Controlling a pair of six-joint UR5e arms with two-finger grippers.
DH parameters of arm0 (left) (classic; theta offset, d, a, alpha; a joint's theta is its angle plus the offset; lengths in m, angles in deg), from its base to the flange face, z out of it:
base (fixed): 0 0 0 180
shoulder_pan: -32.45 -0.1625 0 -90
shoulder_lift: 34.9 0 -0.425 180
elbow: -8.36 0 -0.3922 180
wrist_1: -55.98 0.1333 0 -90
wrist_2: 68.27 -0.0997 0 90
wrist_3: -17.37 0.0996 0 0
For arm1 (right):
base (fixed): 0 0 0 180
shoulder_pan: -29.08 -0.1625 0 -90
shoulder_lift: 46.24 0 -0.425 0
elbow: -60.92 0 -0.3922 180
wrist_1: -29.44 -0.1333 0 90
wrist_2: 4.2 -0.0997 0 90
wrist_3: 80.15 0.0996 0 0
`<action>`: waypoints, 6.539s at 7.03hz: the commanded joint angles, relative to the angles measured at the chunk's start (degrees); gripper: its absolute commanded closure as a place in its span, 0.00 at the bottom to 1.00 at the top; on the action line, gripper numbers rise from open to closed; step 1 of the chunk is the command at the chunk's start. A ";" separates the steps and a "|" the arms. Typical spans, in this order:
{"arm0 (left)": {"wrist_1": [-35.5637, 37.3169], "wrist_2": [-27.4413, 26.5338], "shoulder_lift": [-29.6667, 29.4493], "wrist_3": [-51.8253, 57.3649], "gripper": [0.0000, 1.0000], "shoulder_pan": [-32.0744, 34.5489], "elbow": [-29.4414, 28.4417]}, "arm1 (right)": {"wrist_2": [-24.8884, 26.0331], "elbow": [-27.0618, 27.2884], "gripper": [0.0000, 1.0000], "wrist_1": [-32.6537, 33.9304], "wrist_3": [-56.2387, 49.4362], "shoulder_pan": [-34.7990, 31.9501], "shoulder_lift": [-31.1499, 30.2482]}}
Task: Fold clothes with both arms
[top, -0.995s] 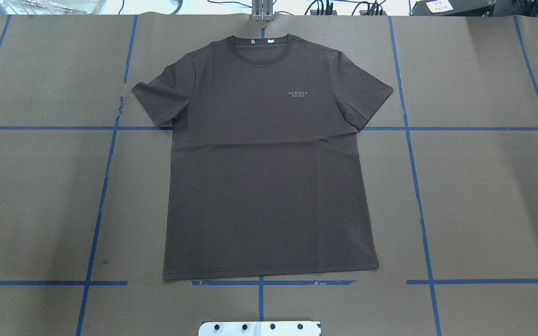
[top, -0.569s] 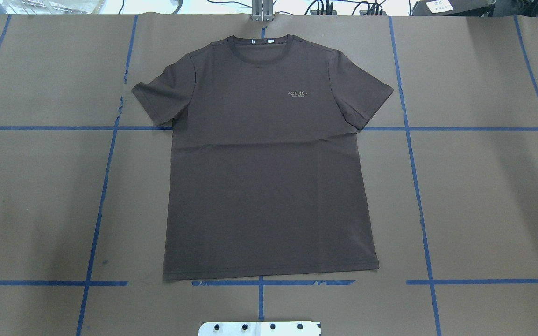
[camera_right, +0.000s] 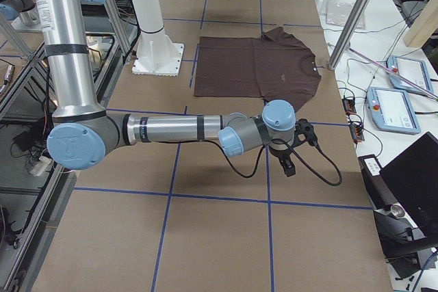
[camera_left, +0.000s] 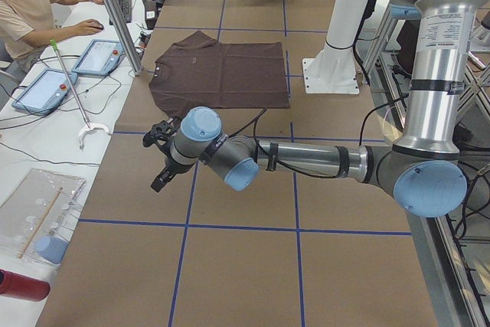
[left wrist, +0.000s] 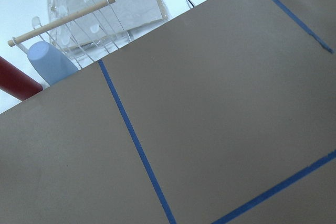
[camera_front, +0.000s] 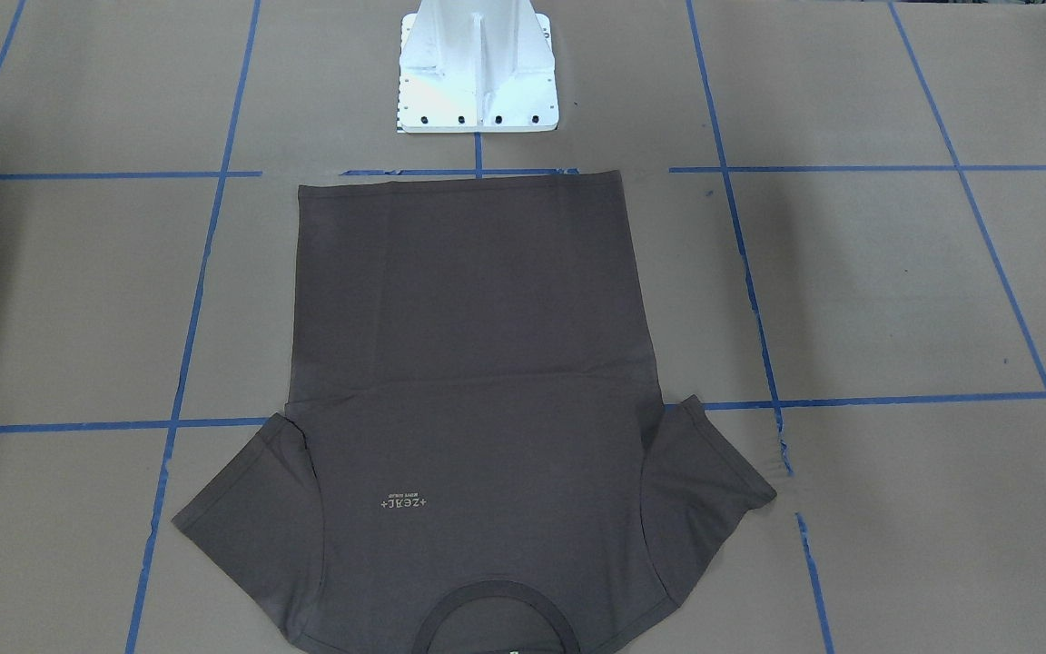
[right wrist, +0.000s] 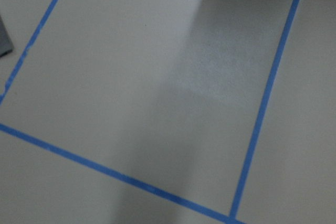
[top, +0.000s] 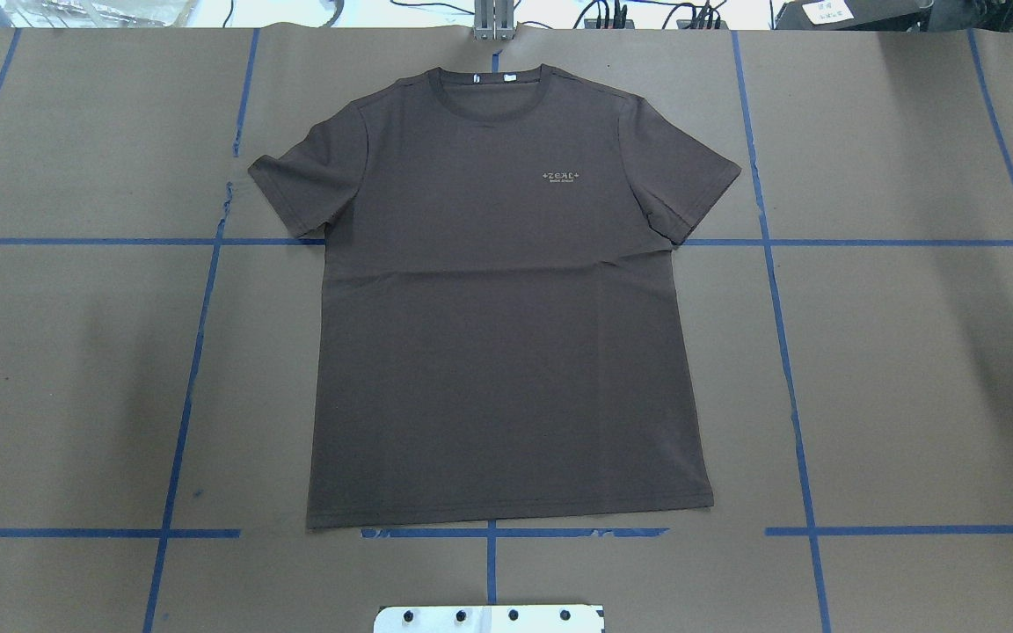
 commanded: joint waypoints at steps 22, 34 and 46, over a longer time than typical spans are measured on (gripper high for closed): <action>-1.32 0.42 -0.54 -2.07 0.00 -0.07 -0.92 | 30.40 -23.67 1.00 -20.52 51.70 33.54 24.70; -1.32 0.42 -0.36 -2.07 0.00 -0.07 -0.83 | 48.15 -25.78 1.00 -8.04 70.41 45.58 40.78; -16.35 -16.27 -16.60 -44.12 0.26 -24.58 -10.83 | 15.48 -6.44 0.00 0.14 32.43 20.74 23.59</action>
